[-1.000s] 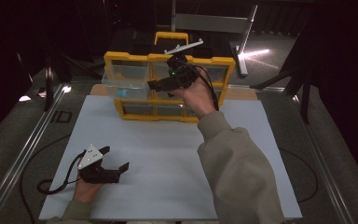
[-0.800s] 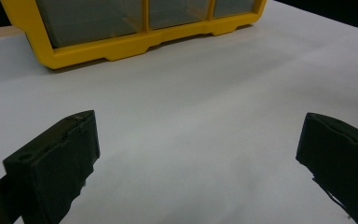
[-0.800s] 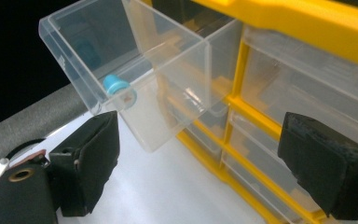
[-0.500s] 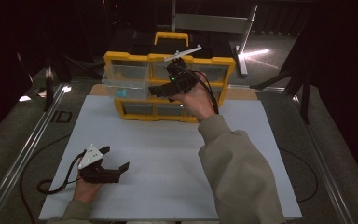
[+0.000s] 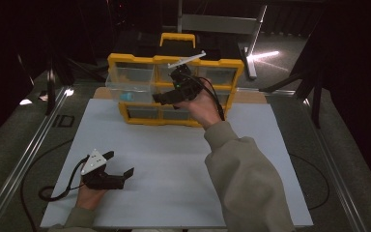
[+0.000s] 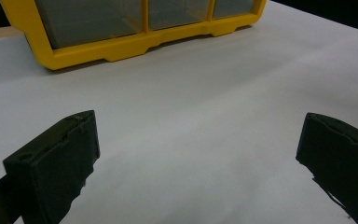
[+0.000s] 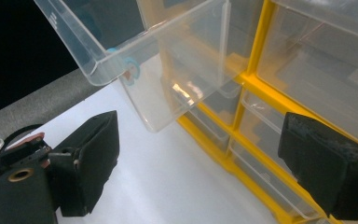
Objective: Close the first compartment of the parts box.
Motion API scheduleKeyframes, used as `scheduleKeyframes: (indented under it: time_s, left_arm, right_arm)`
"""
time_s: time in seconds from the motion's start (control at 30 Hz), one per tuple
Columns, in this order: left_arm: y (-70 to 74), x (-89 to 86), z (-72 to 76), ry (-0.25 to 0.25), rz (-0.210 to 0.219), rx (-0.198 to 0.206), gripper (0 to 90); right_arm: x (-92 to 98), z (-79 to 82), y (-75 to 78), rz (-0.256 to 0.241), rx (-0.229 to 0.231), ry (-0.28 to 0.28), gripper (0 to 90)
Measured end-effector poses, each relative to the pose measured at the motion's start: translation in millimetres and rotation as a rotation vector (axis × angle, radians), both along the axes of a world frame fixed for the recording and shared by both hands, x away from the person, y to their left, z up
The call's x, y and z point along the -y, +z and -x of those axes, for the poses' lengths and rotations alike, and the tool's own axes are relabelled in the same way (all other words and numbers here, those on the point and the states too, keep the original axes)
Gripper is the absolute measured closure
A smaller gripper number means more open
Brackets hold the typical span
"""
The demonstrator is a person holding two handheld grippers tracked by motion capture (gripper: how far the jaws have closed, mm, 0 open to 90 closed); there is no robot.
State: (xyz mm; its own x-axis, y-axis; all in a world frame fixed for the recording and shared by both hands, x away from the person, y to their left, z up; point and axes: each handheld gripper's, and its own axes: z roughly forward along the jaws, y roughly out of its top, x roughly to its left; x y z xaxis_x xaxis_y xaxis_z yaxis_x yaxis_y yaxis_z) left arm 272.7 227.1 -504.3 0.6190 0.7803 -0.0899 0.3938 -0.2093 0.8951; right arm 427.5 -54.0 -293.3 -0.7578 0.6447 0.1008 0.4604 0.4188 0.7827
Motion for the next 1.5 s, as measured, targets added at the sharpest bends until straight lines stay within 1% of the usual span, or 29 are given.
scheduleKeyframes:
  time_s: [0.2,0.27,0.4,0.5,0.57,0.73,0.77,0.8,0.83,0.87,0.9,0.93,1.07,1.2,1.33,1.37,1.5]
  left_arm:
    - [0.3,-0.2,0.4,0.001,0.001,0.001,0.1]
    - [0.0,0.1,0.2,0.0,0.0,0.0,0.1]
    - [0.3,0.2,0.4,0.0,0.001,0.0,0.1]
    - [0.2,0.2,0.5,-0.001,0.001,0.0,0.1]
    - [0.1,0.2,0.4,0.0,-0.001,0.0,0.1]
    - [0.3,0.1,0.7,0.002,0.0,0.0,0.1]
    - [0.3,0.1,0.7,0.001,0.001,0.0,0.1]
    - [0.3,0.2,0.7,0.0,0.001,0.0,0.1]
    - [0.3,0.2,0.7,0.0,0.001,0.0,0.1]
    - [0.0,0.4,0.5,0.001,0.0,0.0,0.1]
    - [0.0,0.4,0.5,0.0,0.0,0.0,0.1]
    - [0.1,0.4,0.5,0.0,0.0,0.0,0.1]
    - [0.0,0.5,0.5,0.0,0.001,0.0,0.1]
    - [-0.1,0.5,0.4,0.0,0.001,0.0,0.1]
    - [-0.2,0.5,0.4,-0.001,-0.001,-0.001,0.1]
    - [-0.1,0.6,0.4,-0.001,0.001,0.0,0.1]
    - [-0.2,0.5,0.4,0.0,-0.001,0.0,0.1]
  right_arm:
    - [-1.8,1.5,-3.6,0.009,-0.009,0.013,13.1]
    - [-3.4,3.1,-3.6,0.019,-0.005,0.021,14.3]
    - [-6.1,6.2,-2.9,0.023,-0.001,0.034,18.4]
    - [-8.2,8.9,-3.1,0.034,-0.004,0.048,23.7]
    - [-9.3,10.5,-3.0,0.036,-0.008,0.066,28.7]
    - [-11.0,13.0,-3.4,0.041,-0.003,0.093,46.9]
    - [-11.4,14.0,-3.3,0.038,-0.006,0.102,49.7]
    - [-11.2,14.4,-3.3,0.044,0.004,0.112,52.2]
    - [-11.2,14.4,-3.3,0.044,0.004,0.112,52.2]
    - [-11.4,15.1,-3.2,0.044,0.005,0.118,55.7]
    - [-11.9,16.7,-2.8,0.047,0.011,0.14,62.1]
    - [-12.3,17.3,-2.6,0.047,0.012,0.149,64.4]
    - [-14.7,19.7,-2.5,0.062,0.031,0.172,70.3]
    - [-16.3,20.7,-2.0,0.055,0.045,0.175,78.5]
    - [-17.1,21.3,-0.7,0.04,0.061,0.17,89.5]
    - [-17.5,21.6,-0.4,0.036,0.07,0.167,89.9]
    - [-19.6,22.1,0.8,0.028,0.076,0.168,90.0]
